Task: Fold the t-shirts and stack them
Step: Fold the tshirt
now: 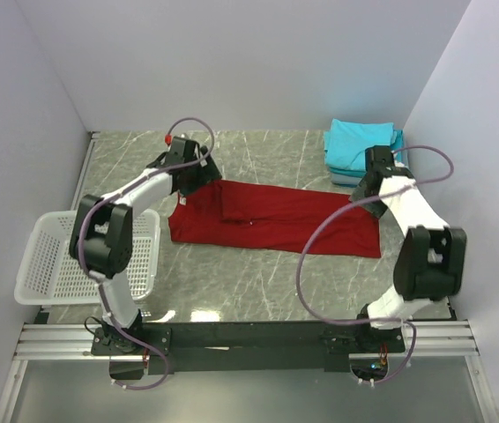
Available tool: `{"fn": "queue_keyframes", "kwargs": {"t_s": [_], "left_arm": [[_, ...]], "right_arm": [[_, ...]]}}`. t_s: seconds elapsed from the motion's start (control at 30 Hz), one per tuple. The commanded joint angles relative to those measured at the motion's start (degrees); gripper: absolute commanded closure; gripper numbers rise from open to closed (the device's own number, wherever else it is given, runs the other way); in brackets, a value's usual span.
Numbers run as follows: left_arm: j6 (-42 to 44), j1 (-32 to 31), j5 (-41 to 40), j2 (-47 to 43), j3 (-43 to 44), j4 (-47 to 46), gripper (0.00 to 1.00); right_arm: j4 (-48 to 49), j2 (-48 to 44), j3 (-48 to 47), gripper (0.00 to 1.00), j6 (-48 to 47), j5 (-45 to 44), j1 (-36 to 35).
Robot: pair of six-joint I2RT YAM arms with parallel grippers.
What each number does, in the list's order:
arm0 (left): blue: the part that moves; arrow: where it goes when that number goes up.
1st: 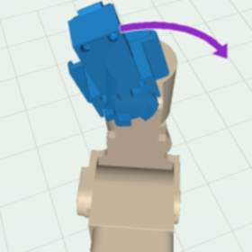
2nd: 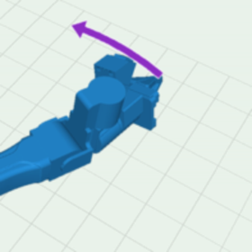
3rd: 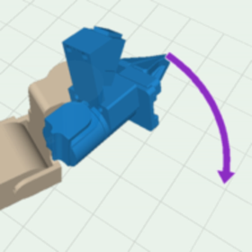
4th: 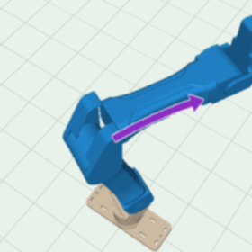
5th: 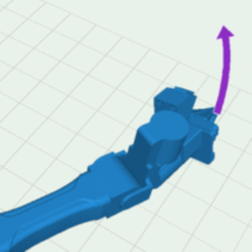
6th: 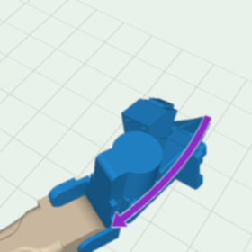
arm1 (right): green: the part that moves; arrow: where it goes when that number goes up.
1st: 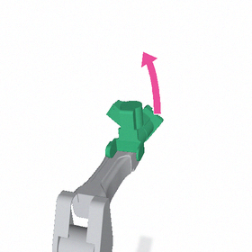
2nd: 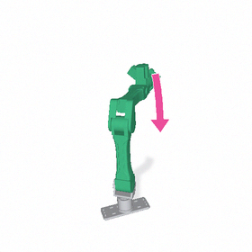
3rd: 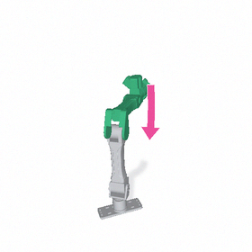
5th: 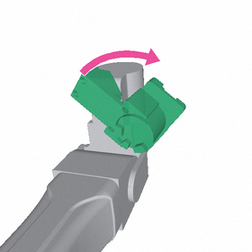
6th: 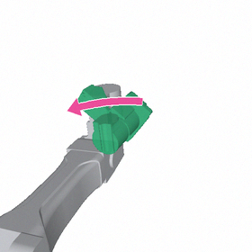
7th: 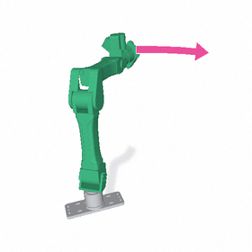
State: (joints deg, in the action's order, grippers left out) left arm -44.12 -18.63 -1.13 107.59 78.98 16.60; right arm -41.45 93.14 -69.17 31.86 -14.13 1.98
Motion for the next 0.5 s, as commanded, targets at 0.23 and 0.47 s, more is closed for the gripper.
{"fn": "queue_keyframes", "kwargs": {"t_s": [0.23,0.47], "left_arm": [[-3.87,-1.05,9.9,-14.25,-18.15,-9.21,0.01],[-4.75,-3.24,15.72,-11.97,-19.31,-14.32,0.01]], "right_arm": [[4.53,-9.56,10.72,0.37,-3.38,5.85,-6.64],[9.36,-5.08,14.49,0.37,-2.41,7.19,-6.64]]}}
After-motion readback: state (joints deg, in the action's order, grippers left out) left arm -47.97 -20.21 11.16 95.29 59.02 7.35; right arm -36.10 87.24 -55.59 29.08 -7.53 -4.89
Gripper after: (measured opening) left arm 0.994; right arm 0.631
